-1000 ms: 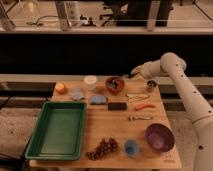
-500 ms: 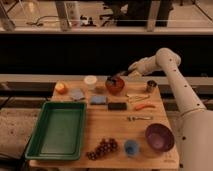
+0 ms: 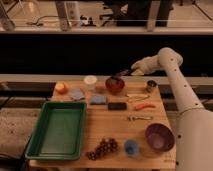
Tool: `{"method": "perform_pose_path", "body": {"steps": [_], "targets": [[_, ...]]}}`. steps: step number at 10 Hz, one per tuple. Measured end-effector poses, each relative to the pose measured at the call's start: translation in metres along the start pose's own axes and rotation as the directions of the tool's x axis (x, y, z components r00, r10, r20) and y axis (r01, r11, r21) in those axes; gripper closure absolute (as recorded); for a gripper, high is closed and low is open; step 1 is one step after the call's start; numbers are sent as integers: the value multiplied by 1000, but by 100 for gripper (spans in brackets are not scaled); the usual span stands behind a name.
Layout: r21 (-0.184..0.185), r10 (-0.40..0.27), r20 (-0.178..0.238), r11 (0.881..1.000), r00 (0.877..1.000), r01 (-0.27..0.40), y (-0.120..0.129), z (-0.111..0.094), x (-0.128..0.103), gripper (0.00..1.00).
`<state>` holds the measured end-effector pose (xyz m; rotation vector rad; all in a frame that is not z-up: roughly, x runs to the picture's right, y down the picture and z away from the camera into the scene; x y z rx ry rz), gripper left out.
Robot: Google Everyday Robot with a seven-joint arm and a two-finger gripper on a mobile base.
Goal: Wipe red bowl with brush
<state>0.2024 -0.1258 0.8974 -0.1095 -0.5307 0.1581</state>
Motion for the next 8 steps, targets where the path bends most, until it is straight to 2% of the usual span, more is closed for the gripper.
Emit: {"method": "perform_pose_path", "body": {"steps": [3,8], "targets": [[4,5,-13,1000,1000,-5,8,-4,13,100],[-9,-18,-5,1000,1000,18,17,9,8,100]]}}
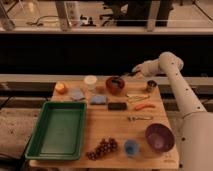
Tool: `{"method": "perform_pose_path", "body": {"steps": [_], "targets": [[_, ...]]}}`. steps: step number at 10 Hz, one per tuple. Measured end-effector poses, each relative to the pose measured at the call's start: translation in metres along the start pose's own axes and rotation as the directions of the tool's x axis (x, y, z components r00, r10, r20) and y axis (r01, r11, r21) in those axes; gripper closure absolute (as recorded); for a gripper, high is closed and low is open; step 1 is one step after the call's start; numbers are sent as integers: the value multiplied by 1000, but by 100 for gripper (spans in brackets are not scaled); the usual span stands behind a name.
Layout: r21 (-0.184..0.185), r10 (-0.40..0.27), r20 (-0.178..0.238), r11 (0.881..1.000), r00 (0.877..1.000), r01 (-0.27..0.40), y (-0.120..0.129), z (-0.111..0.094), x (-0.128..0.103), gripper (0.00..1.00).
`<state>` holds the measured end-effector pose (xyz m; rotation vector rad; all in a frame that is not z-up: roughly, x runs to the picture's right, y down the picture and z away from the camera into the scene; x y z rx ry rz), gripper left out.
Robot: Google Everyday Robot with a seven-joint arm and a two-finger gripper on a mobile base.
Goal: Wipe red bowl with brush
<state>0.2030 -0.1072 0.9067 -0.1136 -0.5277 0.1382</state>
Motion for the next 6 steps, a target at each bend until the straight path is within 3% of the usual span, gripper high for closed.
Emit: {"method": "perform_pose_path", "body": {"steps": [6], "targets": [[-22,-40,5,999,999,40,-1,25,-6,100]]}}
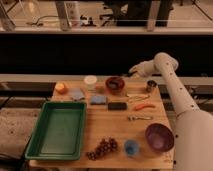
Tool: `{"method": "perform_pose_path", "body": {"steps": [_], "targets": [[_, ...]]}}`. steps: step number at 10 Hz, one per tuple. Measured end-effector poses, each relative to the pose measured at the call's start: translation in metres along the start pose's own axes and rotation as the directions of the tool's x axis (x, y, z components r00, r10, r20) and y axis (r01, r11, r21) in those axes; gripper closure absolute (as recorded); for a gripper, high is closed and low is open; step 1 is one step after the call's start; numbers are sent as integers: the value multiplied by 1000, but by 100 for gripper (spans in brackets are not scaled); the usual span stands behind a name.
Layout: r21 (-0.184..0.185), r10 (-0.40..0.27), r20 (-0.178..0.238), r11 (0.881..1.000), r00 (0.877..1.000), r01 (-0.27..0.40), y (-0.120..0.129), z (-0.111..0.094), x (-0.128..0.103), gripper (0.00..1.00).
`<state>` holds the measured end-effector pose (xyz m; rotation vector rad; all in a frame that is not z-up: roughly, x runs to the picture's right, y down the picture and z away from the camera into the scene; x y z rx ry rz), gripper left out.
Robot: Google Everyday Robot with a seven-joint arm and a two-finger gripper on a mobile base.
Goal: Wipe red bowl with brush
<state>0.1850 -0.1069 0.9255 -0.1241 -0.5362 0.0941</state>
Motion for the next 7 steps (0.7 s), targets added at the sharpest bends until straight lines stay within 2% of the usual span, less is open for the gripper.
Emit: {"method": "perform_pose_path", "body": {"steps": [3,7], "targets": [[-14,-14,1,1000,1000,14,-1,9,-5,100],[-4,-17,-8,1000,1000,17,1,-1,-5,100]]}}
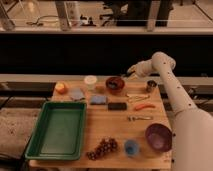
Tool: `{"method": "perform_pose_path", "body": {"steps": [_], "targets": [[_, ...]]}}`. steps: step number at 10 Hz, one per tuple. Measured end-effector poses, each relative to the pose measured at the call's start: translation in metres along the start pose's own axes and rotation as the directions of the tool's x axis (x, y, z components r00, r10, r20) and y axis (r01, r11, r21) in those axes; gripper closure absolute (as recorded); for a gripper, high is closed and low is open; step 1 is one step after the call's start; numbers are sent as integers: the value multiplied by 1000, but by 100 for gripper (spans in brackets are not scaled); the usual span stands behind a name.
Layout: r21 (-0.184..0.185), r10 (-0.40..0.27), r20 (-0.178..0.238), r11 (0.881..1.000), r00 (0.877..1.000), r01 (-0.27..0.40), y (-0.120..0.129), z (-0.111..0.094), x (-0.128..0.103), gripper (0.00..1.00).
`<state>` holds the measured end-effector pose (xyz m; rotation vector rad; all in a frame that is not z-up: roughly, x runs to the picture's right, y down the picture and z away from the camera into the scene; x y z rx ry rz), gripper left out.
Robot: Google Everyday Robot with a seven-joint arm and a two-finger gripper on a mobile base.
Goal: Wipe red bowl with brush
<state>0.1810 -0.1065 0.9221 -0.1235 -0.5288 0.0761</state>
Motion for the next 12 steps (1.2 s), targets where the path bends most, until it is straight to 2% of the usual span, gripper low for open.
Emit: {"method": "perform_pose_path", "body": {"steps": [7,12], "targets": [[33,5,-19,999,1000,-4,2,-23,3,100],[50,3,-50,999,999,0,1,-34,12,100]]}}
